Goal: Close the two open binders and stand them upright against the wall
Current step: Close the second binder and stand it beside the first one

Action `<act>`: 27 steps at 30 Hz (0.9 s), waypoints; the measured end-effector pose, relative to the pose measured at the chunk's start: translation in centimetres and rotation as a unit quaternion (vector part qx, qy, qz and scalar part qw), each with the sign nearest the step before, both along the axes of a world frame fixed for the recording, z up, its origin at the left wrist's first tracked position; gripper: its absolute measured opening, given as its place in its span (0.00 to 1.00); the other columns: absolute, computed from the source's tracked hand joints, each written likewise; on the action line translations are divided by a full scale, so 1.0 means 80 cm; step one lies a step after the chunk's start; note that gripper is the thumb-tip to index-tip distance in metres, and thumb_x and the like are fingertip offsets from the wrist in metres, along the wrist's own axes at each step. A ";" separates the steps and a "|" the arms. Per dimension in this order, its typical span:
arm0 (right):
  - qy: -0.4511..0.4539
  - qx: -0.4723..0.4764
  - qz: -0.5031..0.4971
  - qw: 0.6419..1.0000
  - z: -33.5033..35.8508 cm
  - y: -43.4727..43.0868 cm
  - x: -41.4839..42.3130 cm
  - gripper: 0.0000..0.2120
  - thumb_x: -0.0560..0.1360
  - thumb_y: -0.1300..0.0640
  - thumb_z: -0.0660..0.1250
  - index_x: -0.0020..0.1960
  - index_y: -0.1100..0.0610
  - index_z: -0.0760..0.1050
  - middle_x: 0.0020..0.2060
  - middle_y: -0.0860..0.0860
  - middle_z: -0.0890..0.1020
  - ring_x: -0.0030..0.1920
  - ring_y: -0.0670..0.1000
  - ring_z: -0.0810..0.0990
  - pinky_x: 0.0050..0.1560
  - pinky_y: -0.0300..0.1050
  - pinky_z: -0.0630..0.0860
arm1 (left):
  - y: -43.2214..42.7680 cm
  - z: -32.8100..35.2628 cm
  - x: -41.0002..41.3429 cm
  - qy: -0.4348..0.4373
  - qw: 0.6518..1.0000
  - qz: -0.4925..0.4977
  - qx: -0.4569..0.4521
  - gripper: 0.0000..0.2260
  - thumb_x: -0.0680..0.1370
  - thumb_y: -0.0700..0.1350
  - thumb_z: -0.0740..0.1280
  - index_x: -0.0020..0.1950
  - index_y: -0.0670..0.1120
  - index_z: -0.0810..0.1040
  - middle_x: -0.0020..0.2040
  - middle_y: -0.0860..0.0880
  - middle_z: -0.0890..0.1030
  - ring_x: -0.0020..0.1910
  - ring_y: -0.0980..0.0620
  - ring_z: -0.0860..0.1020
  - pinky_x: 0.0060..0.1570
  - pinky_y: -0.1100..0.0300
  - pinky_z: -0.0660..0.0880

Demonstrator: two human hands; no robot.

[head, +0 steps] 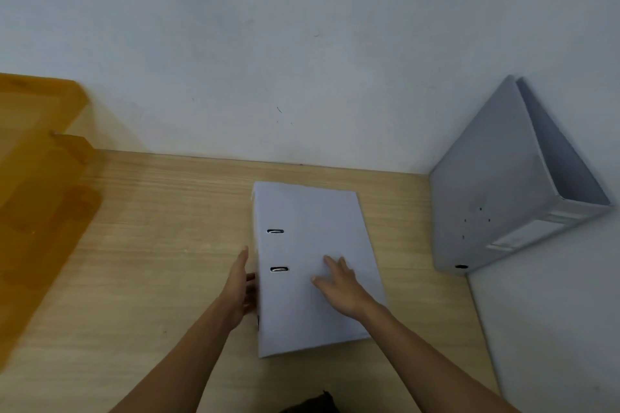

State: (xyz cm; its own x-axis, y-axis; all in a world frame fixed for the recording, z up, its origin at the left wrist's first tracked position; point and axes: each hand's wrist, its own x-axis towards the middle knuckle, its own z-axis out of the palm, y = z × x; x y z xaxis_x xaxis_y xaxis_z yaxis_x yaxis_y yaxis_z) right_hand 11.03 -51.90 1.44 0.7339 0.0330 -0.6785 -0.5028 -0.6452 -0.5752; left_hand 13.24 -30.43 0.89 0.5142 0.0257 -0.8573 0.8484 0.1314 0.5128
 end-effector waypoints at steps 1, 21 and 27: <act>-0.008 0.006 -0.014 1.000 0.003 -0.004 0.000 0.35 0.83 0.40 0.57 0.84 0.51 0.48 0.84 0.55 0.43 0.83 0.60 0.40 0.82 0.58 0.45 | -0.004 0.001 0.000 0.005 0.999 0.010 -0.041 0.38 0.75 0.72 0.55 0.57 0.38 0.79 0.54 0.38 0.83 0.51 0.40 0.81 0.47 0.49 0.76; -0.238 0.214 -0.209 0.924 0.109 -0.099 -0.009 0.38 0.72 0.21 0.52 0.79 0.32 0.55 0.76 0.40 0.70 0.74 0.45 0.72 0.74 0.57 0.69 | -0.181 0.150 -0.004 -0.275 0.917 -0.220 -0.189 0.21 0.78 0.55 0.65 0.68 0.48 0.76 0.61 0.45 0.85 0.59 0.45 0.83 0.57 0.51 0.80; -0.341 0.221 -0.183 0.895 0.157 -0.155 -0.012 0.34 0.77 0.32 0.60 0.80 0.42 0.61 0.73 0.44 0.75 0.70 0.44 0.77 0.66 0.49 0.78 | -0.219 0.156 -0.003 -0.415 0.865 -0.270 -0.085 0.27 0.74 0.45 0.76 0.71 0.51 0.72 0.61 0.50 0.84 0.58 0.49 0.83 0.54 0.54 0.82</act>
State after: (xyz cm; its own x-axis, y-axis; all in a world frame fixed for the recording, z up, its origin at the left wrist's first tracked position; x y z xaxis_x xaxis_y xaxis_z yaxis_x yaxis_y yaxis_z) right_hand 10.06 -64.26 13.98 0.9890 -0.1399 -0.0478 -0.0679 -0.1423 -0.9875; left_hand 12.99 -47.95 13.36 0.8516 -0.5006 -0.1555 0.1585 -0.0368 0.9867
